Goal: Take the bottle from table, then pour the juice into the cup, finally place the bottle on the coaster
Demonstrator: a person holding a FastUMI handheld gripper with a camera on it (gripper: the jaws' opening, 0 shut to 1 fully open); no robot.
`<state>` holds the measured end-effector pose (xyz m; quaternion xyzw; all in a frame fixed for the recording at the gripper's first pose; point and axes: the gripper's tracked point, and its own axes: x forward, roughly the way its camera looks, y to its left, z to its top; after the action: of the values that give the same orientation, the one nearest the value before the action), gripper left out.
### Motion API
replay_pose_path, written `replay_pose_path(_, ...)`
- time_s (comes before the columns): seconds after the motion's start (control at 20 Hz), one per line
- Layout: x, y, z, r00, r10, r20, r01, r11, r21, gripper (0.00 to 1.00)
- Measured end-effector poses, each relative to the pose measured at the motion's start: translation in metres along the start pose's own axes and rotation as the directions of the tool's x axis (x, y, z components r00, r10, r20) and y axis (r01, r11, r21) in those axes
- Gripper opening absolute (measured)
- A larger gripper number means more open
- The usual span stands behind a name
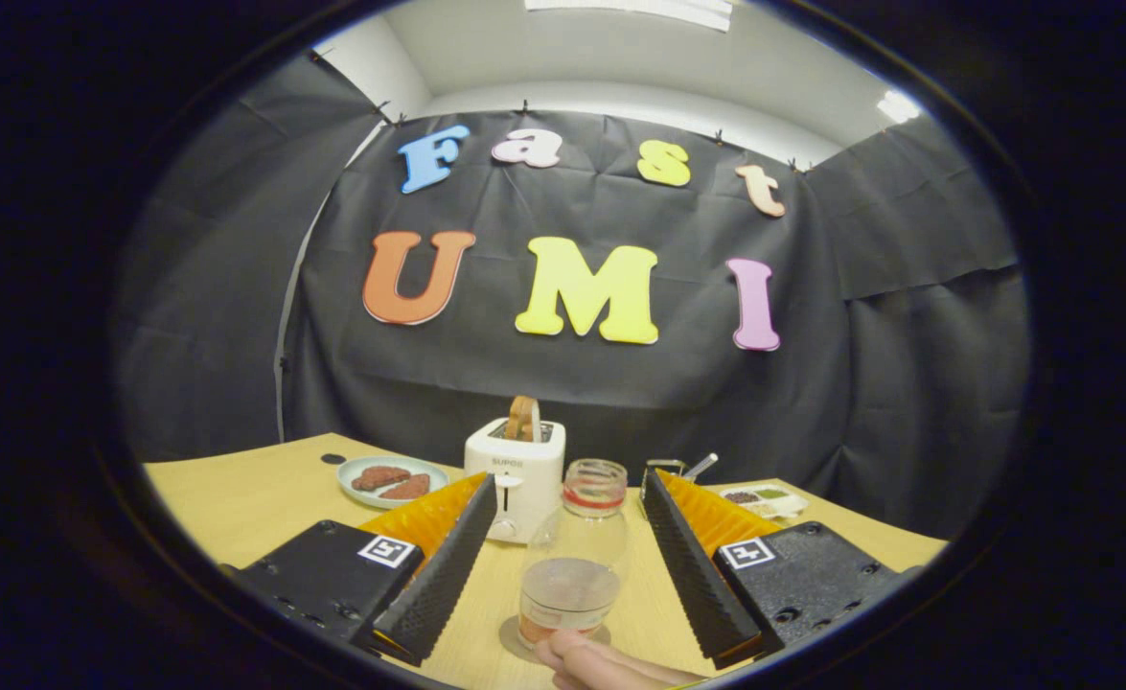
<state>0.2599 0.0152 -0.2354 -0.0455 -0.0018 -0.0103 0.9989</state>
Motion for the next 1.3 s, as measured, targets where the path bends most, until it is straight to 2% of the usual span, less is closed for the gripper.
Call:
replay_pose_path(0.25, -0.044, -0.011, 0.060, 0.998, -0.030, 0.059, 0.030, 1.000, -0.003, 1.00)
replay_pose_path(0.4, -0.080, -0.017, 0.086, 0.998, -0.048, 0.042, 0.049, 0.999, -0.014, 0.99)
replay_pose_path(0.55, -0.119, -0.025, 0.112, 0.998, -0.062, 0.014, 0.062, 0.998, 0.023, 0.99)
replay_pose_path(0.8, -0.177, -0.030, 0.145, 0.997, -0.021, -0.074, 0.030, 0.991, 0.128, 1.00)
replay_pose_path(0.95, -0.209, -0.031, 0.170, 0.996, 0.036, -0.076, -0.025, 0.990, 0.142, 1.00)
replay_pose_path(1.1, -0.233, -0.051, 0.194, 1.000, -0.001, -0.025, 0.004, 0.994, 0.106, 1.00)
replay_pose_path(1.3, -0.257, -0.062, 0.208, 0.999, -0.034, -0.017, 0.036, 0.995, 0.089, 1.00)
